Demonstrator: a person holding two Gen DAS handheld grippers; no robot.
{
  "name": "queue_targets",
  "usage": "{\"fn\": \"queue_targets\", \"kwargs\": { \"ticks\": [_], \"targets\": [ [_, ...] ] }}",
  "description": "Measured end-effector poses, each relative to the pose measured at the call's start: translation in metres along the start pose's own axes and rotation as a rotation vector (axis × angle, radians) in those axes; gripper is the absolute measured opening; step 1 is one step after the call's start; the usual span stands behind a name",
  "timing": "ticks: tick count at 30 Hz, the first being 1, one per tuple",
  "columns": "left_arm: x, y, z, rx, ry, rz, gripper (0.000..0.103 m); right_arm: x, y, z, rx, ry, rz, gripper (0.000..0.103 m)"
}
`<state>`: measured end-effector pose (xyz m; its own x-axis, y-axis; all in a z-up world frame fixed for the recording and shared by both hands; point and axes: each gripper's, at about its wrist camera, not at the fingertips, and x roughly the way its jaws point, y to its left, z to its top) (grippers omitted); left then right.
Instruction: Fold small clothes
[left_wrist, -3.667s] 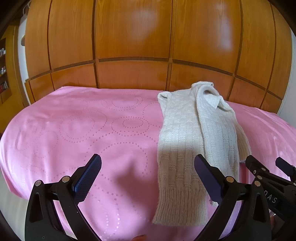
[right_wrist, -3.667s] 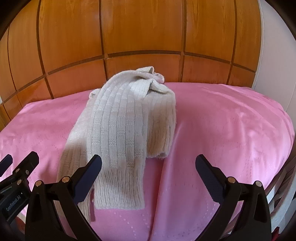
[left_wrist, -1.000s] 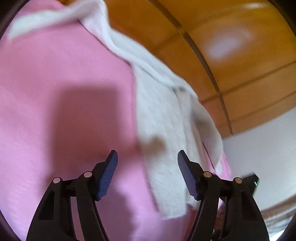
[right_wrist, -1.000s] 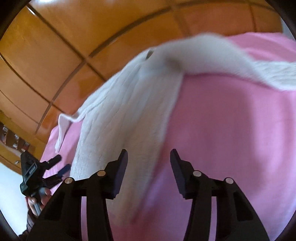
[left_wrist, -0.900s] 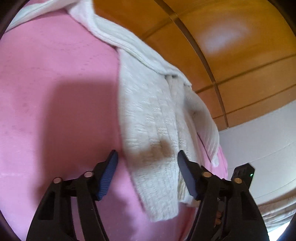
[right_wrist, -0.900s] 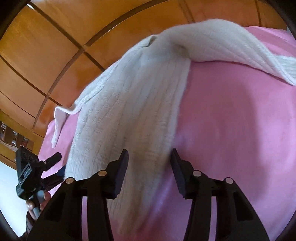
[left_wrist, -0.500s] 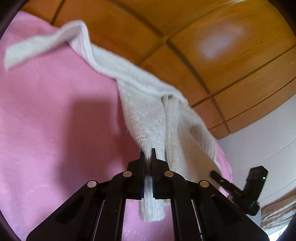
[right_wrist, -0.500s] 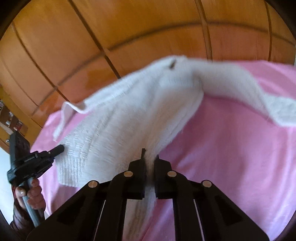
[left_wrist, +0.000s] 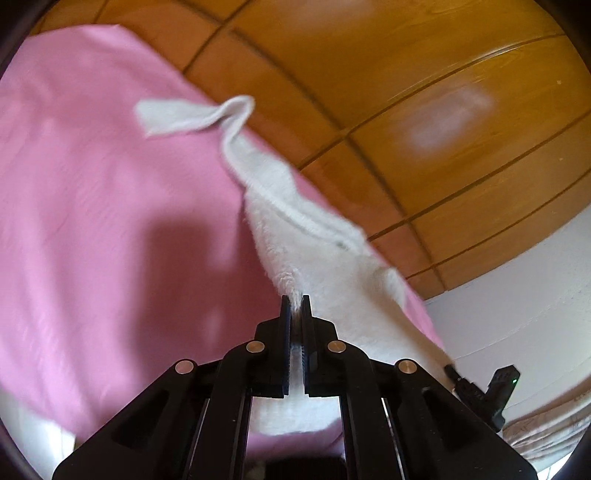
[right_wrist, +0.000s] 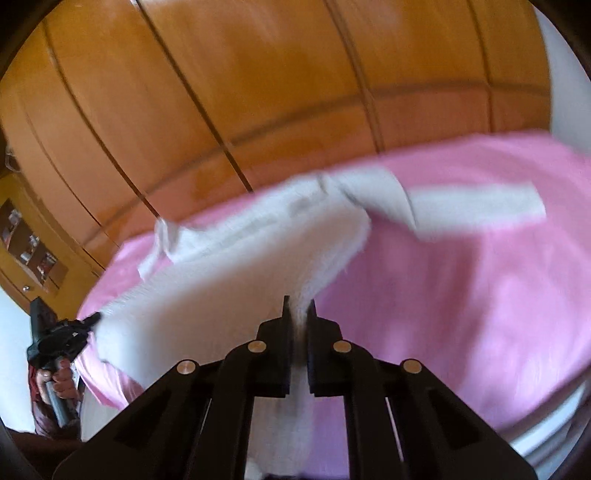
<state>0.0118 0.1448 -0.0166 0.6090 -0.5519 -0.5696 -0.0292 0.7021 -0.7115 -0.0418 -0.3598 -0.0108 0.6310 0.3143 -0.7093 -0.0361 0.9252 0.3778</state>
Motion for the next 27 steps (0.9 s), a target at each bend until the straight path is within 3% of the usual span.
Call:
{"fn": "queue_targets", "kwargs": {
  "ticks": [5, 8, 10, 12, 13, 14, 19, 21, 22, 23, 27],
  "targets": [
    [0.023, 0.027, -0.027, -0.035, 0.077, 0.117, 0.003, 0.05, -0.031, -0.045, 0.078, 0.127, -0.125, 0.005],
    [0.041, 0.035, -0.031, -0.018, 0.089, 0.179, 0.004, 0.061, -0.032, -0.049, 0.07, 0.139, -0.167, 0.005],
    [0.041, 0.038, -0.032, 0.005, 0.088, 0.163, 0.005, 0.064, -0.028, -0.045, 0.052, 0.133, -0.164, 0.007],
    [0.043, 0.038, -0.033, 0.01, 0.083, 0.144, 0.03, 0.067, -0.03, -0.043, 0.077, 0.137, -0.101, 0.035],
    [0.042, 0.04, -0.035, 0.015, 0.078, 0.144, 0.054, 0.069, -0.031, -0.043, 0.094, 0.133, -0.084, 0.069],
    [0.041, 0.04, -0.037, 0.018, 0.069, 0.144, 0.064, 0.07, -0.034, -0.045, 0.11, 0.128, -0.067, 0.074],
    [0.049, 0.04, -0.053, 0.063, 0.126, 0.073, 0.063, 0.08, -0.026, -0.063, 0.113, 0.187, -0.005, 0.073],
    [0.058, 0.039, -0.059, 0.089, 0.171, 0.063, 0.029, 0.083, -0.012, -0.062, 0.057, 0.194, -0.018, 0.056],
    [0.061, 0.037, -0.061, 0.097, 0.187, 0.065, 0.013, 0.083, -0.007, -0.06, 0.04, 0.201, -0.011, 0.032],
    [0.061, 0.035, -0.062, 0.104, 0.186, 0.065, 0.011, 0.083, -0.004, -0.057, 0.033, 0.205, 0.0, 0.012],
    [0.035, 0.015, -0.055, 0.105, 0.163, -0.089, 0.007, 0.033, 0.006, -0.033, 0.028, 0.09, 0.092, 0.011]
  ]
}}
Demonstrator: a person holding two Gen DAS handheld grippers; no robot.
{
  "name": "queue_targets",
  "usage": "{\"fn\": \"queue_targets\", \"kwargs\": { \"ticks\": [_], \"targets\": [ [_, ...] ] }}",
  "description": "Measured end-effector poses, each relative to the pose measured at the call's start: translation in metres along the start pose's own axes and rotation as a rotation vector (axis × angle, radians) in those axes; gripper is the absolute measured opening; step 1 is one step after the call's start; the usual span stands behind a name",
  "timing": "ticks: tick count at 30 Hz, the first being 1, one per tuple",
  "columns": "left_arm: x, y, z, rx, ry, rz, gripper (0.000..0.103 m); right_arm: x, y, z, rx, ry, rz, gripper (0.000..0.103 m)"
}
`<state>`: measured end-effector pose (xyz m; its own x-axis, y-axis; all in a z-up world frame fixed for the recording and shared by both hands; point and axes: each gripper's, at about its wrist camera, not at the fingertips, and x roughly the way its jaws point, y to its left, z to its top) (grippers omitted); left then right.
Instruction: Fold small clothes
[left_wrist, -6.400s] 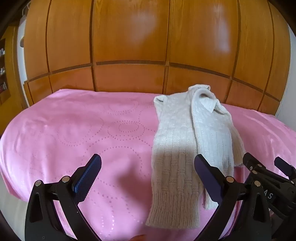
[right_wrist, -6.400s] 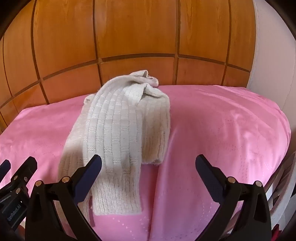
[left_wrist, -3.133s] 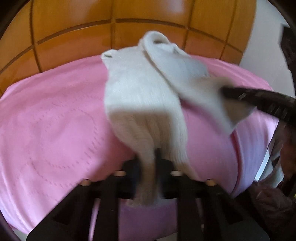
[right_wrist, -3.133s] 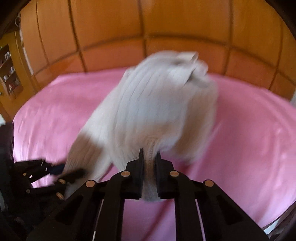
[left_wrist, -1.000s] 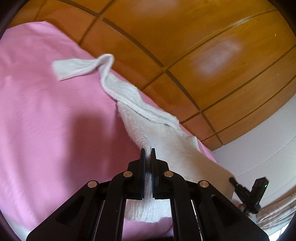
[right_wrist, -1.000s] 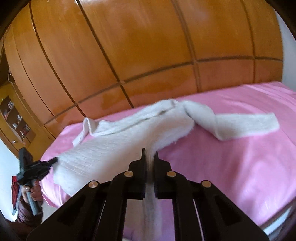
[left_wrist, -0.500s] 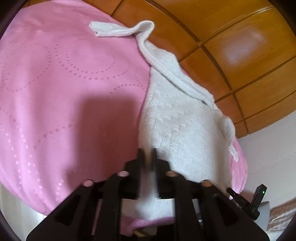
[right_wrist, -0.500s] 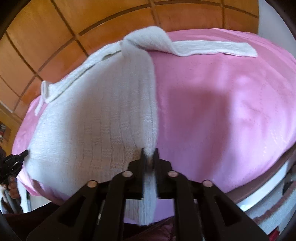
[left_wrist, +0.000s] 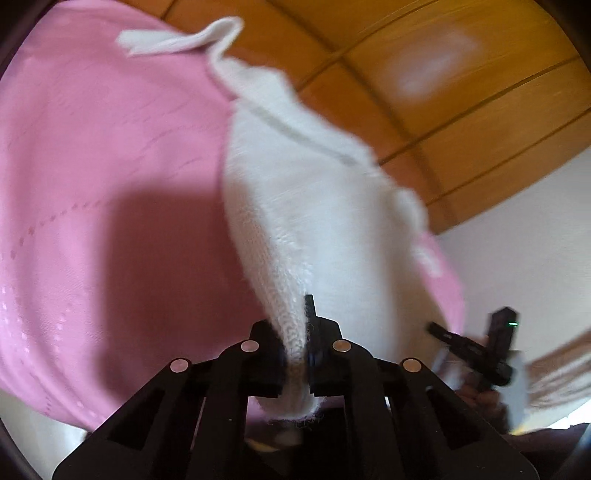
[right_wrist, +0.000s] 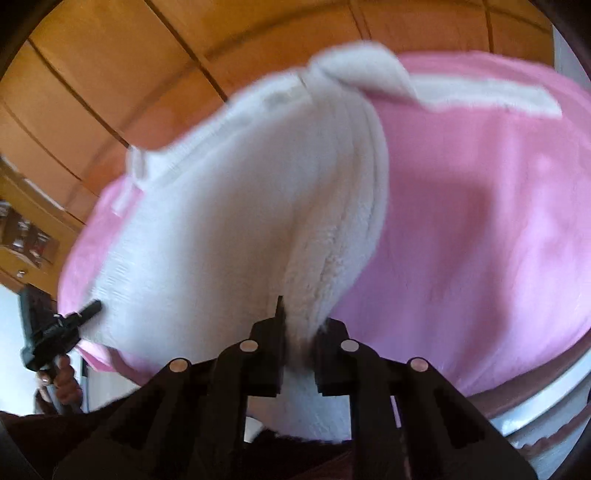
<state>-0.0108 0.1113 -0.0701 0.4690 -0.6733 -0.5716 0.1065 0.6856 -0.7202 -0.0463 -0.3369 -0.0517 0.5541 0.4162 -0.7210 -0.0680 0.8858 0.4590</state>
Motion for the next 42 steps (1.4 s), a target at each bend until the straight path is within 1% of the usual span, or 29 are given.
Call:
{"fn": "queue_targets", "kwargs": {
  "ticks": [1, 2, 3, 4, 5, 7, 8, 9, 10, 12, 13, 14, 15, 16, 18, 20, 21, 22, 24, 26, 27, 28, 30, 31, 33, 35, 39, 40, 42],
  "targets": [
    [-0.013, -0.005, 0.002, -0.023, -0.009, -0.078, 0.006, -0.019, 0.001, 0.006, 0.001, -0.045, 0.029, 0.01],
    [-0.021, -0.008, 0.001, -0.03, -0.015, -0.118, 0.006, -0.031, 0.001, 0.009, 0.002, -0.073, 0.039, 0.01],
    [-0.03, -0.013, 0.0, -0.027, -0.02, -0.144, 0.006, -0.043, -0.001, 0.012, 0.003, -0.096, 0.041, 0.009],
    [-0.034, -0.014, -0.002, -0.029, -0.011, -0.147, 0.006, -0.048, -0.004, 0.013, 0.003, -0.101, 0.034, 0.009],
    [-0.033, -0.012, -0.005, -0.039, 0.005, -0.147, 0.006, -0.048, -0.008, 0.012, -0.003, -0.088, -0.005, 0.009],
    [-0.02, -0.002, -0.013, -0.064, 0.058, -0.087, 0.006, -0.033, -0.017, 0.005, 0.008, -0.031, -0.07, 0.009],
    [-0.011, 0.003, -0.015, -0.073, 0.086, -0.042, 0.006, -0.017, -0.023, -0.002, 0.012, 0.018, -0.117, 0.009],
    [0.0, 0.01, -0.018, -0.067, 0.114, 0.037, 0.006, -0.004, -0.025, -0.007, 0.007, 0.05, -0.159, 0.009],
    [0.008, 0.014, -0.019, -0.064, 0.128, 0.109, 0.006, 0.007, -0.026, -0.011, 0.009, 0.079, -0.191, 0.009],
    [0.013, 0.014, -0.018, -0.042, 0.124, 0.184, 0.007, 0.025, -0.029, -0.016, 0.014, 0.108, -0.238, 0.007],
    [0.009, 0.009, -0.013, -0.014, 0.095, 0.219, 0.017, 0.026, -0.032, -0.016, 0.019, 0.096, -0.253, 0.011],
    [0.005, 0.006, -0.009, 0.008, 0.072, 0.234, 0.03, 0.025, -0.031, -0.014, 0.023, 0.075, -0.271, 0.024],
    [-0.002, 0.005, 0.0, 0.032, 0.03, 0.267, 0.037, 0.022, -0.028, -0.01, 0.022, 0.043, -0.292, 0.036],
    [-0.01, 0.007, 0.008, 0.036, -0.006, 0.306, 0.052, 0.019, -0.026, -0.007, 0.017, 0.015, -0.302, 0.053],
    [-0.023, 0.017, 0.03, 0.006, -0.09, 0.394, 0.054, 0.014, -0.013, 0.005, -0.021, -0.042, -0.287, 0.054],
    [-0.032, 0.033, 0.051, -0.045, -0.15, 0.45, 0.054, 0.016, 0.004, 0.014, -0.056, -0.068, -0.264, 0.063],
    [-0.034, 0.043, 0.065, -0.069, -0.181, 0.487, 0.054, 0.021, 0.009, 0.016, -0.072, -0.069, -0.252, 0.064],
    [-0.036, 0.05, 0.077, -0.084, -0.211, 0.524, 0.054, 0.032, 0.022, 0.018, -0.101, -0.058, -0.23, 0.064],
    [-0.036, 0.057, 0.099, -0.088, -0.24, 0.568, 0.054, 0.048, 0.035, 0.018, -0.138, -0.036, -0.202, 0.064],
    [-0.031, 0.061, 0.119, -0.074, -0.264, 0.609, 0.056, 0.074, 0.055, 0.018, -0.18, 0.002, -0.163, 0.064],
    [-0.027, 0.062, 0.132, -0.067, -0.28, 0.65, 0.056, 0.081, 0.062, 0.02, -0.19, 0.011, -0.151, 0.063],
    [-0.023, 0.064, 0.144, -0.059, -0.292, 0.672, 0.056, 0.092, 0.069, 0.021, -0.201, 0.021, -0.134, 0.063],
    [-0.012, 0.066, 0.164, -0.032, -0.299, 0.691, 0.058, 0.115, 0.086, 0.027, -0.228, 0.05, -0.092, 0.063],
    [-0.006, 0.067, 0.172, -0.02, -0.295, 0.706, 0.062, 0.124, 0.093, 0.03, -0.241, 0.058, -0.074, 0.063],
    [0.011, 0.07, 0.189, 0.023, -0.287, 0.738, 0.062, 0.139, 0.106, 0.04, -0.261, 0.069, -0.046, 0.062],
    [0.025, 0.075, 0.208, 0.062, -0.273, 0.797, 0.062, 0.157, 0.12, 0.05, -0.289, 0.074, -0.028, 0.059],
    [0.046, 0.098, 0.239, 0.09, -0.259, 0.861, 0.062, 0.196, 0.139, 0.072, -0.327, 0.089, -0.002, 0.051],
    [0.052, 0.103, 0.246, 0.092, -0.248, 0.868, 0.061, 0.206, 0.143, 0.078, -0.336, 0.096, 0.003, 0.049],
    [0.06, 0.114, 0.257, 0.094, -0.231, 0.875, 0.041, 0.22, 0.149, 0.085, -0.356, 0.105, 0.009, 0.046]
  ]
}}
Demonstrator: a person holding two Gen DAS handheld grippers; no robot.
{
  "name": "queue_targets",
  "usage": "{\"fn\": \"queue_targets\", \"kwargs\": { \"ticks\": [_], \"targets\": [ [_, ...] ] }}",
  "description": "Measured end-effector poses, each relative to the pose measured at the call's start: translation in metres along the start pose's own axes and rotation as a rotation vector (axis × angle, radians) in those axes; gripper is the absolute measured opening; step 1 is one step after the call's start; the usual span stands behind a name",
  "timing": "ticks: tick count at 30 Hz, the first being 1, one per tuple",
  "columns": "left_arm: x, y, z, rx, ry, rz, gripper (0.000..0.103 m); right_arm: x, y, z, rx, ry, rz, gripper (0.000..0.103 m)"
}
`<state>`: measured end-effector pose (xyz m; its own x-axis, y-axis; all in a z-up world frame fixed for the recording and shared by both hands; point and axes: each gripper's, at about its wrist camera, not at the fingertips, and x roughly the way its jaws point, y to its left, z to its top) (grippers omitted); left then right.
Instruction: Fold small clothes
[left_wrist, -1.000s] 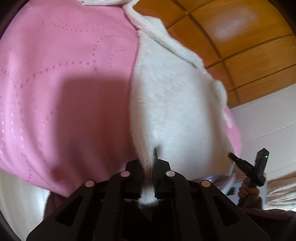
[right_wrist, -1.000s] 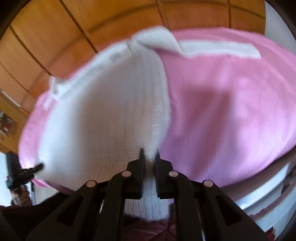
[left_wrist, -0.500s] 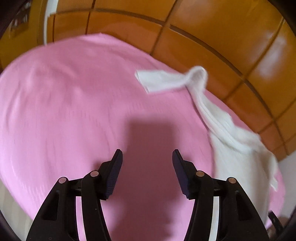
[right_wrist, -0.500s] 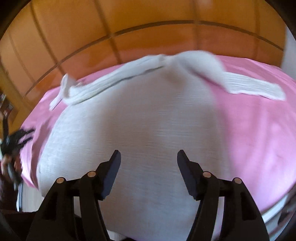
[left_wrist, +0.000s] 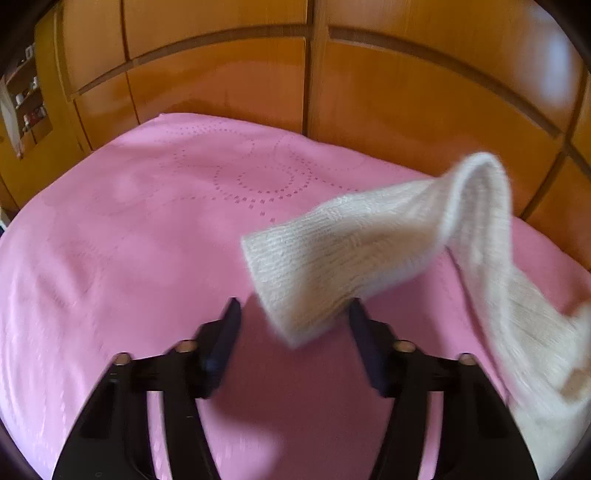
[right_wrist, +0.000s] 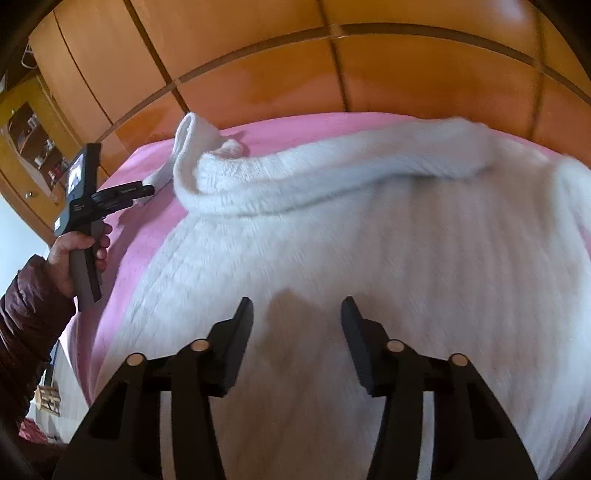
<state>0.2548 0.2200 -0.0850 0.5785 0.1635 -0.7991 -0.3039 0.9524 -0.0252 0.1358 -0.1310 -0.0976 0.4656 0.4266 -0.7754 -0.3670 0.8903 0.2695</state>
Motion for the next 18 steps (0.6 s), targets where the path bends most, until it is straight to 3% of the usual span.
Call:
{"fn": "queue_targets", "kwargs": {
  "ticks": [2, 3, 7, 10, 15, 18],
  "targets": [
    [0.006, 0.001, 0.006, 0.007, 0.004, -0.014, 0.013, 0.019, 0.005, 0.012, -0.035, 0.015, -0.007, 0.044],
    [0.003, 0.002, 0.009, 0.018, -0.008, -0.014, 0.009, 0.026, 0.006, 0.017, -0.047, 0.021, -0.011, 0.044],
    [-0.028, 0.021, 0.02, -0.009, -0.045, -0.094, 0.007, 0.051, 0.014, 0.038, -0.099, 0.027, -0.018, 0.043],
    [-0.077, 0.053, 0.026, -0.055, -0.091, -0.178, 0.006, 0.066, 0.015, 0.058, -0.121, 0.011, -0.038, 0.038],
    [-0.16, 0.114, 0.036, -0.178, -0.142, -0.287, 0.006, 0.084, 0.011, 0.136, -0.092, -0.141, -0.13, 0.029],
    [-0.177, 0.148, 0.049, -0.291, -0.107, -0.293, 0.006, 0.085, 0.005, 0.176, -0.03, -0.219, -0.19, 0.029]
  ]
}}
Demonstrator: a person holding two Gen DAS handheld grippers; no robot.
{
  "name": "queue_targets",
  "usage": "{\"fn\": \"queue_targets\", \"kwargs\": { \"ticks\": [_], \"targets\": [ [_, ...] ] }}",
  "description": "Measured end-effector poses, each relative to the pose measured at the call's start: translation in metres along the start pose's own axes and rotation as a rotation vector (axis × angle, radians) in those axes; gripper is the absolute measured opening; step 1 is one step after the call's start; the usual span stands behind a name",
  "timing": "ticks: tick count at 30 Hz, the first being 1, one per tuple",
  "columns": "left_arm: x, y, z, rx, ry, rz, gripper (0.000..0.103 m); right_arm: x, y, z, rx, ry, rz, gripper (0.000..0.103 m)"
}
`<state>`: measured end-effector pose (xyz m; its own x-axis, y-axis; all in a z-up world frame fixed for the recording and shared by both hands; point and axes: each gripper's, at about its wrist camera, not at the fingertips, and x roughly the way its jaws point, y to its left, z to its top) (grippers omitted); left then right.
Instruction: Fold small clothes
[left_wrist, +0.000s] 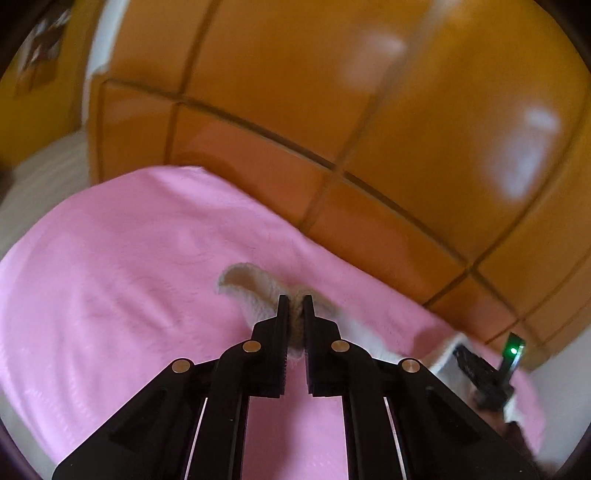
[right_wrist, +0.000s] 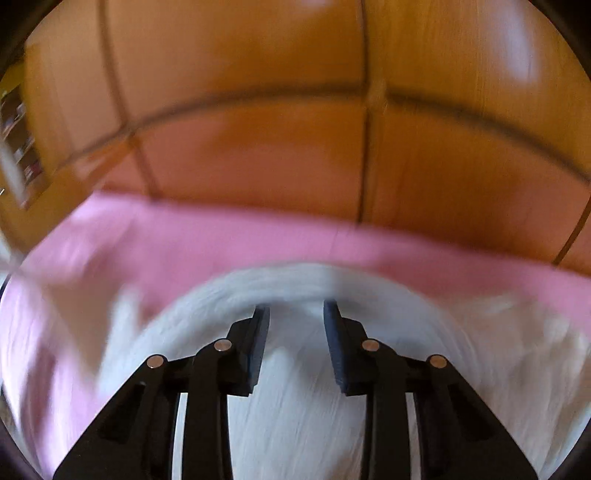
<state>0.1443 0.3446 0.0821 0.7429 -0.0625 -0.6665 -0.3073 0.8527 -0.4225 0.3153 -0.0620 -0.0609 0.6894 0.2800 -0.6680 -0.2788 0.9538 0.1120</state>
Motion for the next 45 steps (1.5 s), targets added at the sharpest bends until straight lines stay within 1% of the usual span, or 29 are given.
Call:
{"fn": "queue_targets", "kwargs": {
  "ticks": [2, 4, 5, 7, 9, 12, 15, 18, 20, 21, 22, 24, 25, 26, 27, 28, 30, 31, 32, 33, 34, 35, 37, 39, 40, 41, 43, 44, 45],
  "targets": [
    [0.0, 0.019, 0.008, -0.071, 0.022, 0.04, 0.006, -0.004, -0.006, 0.012, 0.041, -0.029, -0.012, 0.031],
    [0.018, 0.043, 0.014, -0.147, 0.067, 0.099, 0.006, -0.013, -0.015, 0.01, 0.07, -0.041, -0.004, 0.033],
    [0.023, 0.053, 0.011, -0.175, 0.095, 0.123, 0.006, -0.017, -0.016, 0.006, 0.072, -0.036, -0.004, 0.039],
    [0.046, 0.078, 0.008, -0.249, 0.148, 0.172, 0.006, -0.023, -0.019, -0.01, 0.06, -0.001, -0.002, 0.047],
    [0.068, 0.102, 0.003, -0.345, 0.198, 0.196, 0.006, -0.025, -0.014, -0.024, 0.043, 0.04, 0.019, 0.047],
    [0.074, 0.122, 0.002, -0.421, 0.203, 0.196, 0.006, -0.023, 0.001, -0.048, -0.029, 0.132, 0.099, 0.047],
    [0.064, 0.119, 0.009, -0.431, 0.177, 0.173, 0.006, -0.01, 0.031, -0.064, -0.146, 0.214, 0.175, 0.047],
    [0.052, 0.117, 0.017, -0.432, 0.152, 0.168, 0.006, 0.015, 0.06, -0.066, -0.212, 0.274, 0.211, 0.047],
    [0.046, 0.122, 0.022, -0.472, 0.132, 0.139, 0.006, 0.033, 0.072, -0.056, -0.218, 0.241, 0.161, 0.052],
    [0.038, 0.124, 0.023, -0.495, 0.1, 0.116, 0.005, 0.04, 0.071, -0.049, -0.192, 0.223, 0.131, 0.054],
    [0.033, 0.125, 0.025, -0.499, 0.084, 0.132, 0.003, 0.048, 0.064, -0.042, -0.123, 0.227, 0.107, 0.06],
    [0.028, 0.133, 0.024, -0.507, 0.066, 0.182, 0.0, 0.05, 0.055, -0.04, -0.044, 0.233, 0.11, 0.062],
    [0.028, 0.135, 0.02, -0.495, 0.072, 0.215, 0.0, 0.048, 0.055, -0.042, -0.051, 0.241, 0.128, 0.063],
    [0.035, 0.141, 0.018, -0.466, 0.086, 0.243, 0.0, 0.043, 0.056, -0.045, -0.076, 0.261, 0.176, 0.063],
    [0.043, 0.143, 0.013, -0.41, 0.124, 0.253, 0.0, 0.038, 0.057, -0.047, -0.101, 0.302, 0.252, 0.067],
    [0.049, 0.144, 0.006, -0.381, 0.144, 0.254, 0.0, 0.034, 0.058, -0.048, -0.113, 0.319, 0.288, 0.076],
    [0.054, 0.15, -0.013, -0.344, 0.14, 0.269, 0.0, 0.022, 0.051, -0.043, -0.125, 0.298, 0.297, 0.074],
    [0.056, 0.15, -0.023, -0.323, 0.141, 0.247, 0.005, 0.019, 0.048, -0.039, -0.118, 0.287, 0.292, 0.073],
    [0.057, 0.151, -0.028, -0.318, 0.147, 0.229, 0.021, 0.018, 0.04, -0.03, -0.096, 0.27, 0.282, 0.066],
    [0.059, 0.151, -0.038, -0.323, 0.155, 0.197, 0.031, 0.022, 0.04, -0.021, -0.08, 0.258, 0.273, 0.063],
    [0.061, 0.152, -0.043, -0.329, 0.153, 0.186, 0.049, 0.023, 0.035, -0.01, -0.065, 0.236, 0.251, 0.059],
    [0.06, 0.151, -0.048, -0.33, 0.142, 0.178, 0.059, 0.027, 0.035, -0.001, -0.065, 0.222, 0.234, 0.056],
    [0.058, 0.149, -0.052, -0.304, 0.104, 0.147, 0.062, 0.044, 0.039, 0.02, -0.093, 0.212, 0.196, 0.052],
    [0.054, 0.145, -0.052, -0.262, 0.078, 0.136, 0.062, 0.049, 0.043, 0.025, -0.129, 0.209, 0.165, 0.051],
    [0.052, 0.142, -0.05, -0.231, 0.063, 0.125, 0.067, 0.059, 0.049, 0.031, -0.165, 0.213, 0.157, 0.051],
    [0.051, 0.139, -0.049, -0.208, 0.056, 0.122, 0.078, 0.067, 0.053, 0.034, -0.194, 0.232, 0.166, 0.051],
    [0.052, 0.135, -0.045, -0.157, 0.047, 0.127, 0.08, 0.088, 0.07, 0.032, -0.262, 0.276, 0.161, 0.052],
    [0.055, 0.136, -0.045, -0.146, 0.057, 0.109, 0.08, 0.095, 0.073, 0.029, -0.289, 0.296, 0.162, 0.055],
    [0.06, 0.136, -0.047, -0.14, 0.084, 0.066, 0.08, 0.107, 0.078, 0.025, -0.328, 0.336, 0.172, 0.057]
  ]
}}
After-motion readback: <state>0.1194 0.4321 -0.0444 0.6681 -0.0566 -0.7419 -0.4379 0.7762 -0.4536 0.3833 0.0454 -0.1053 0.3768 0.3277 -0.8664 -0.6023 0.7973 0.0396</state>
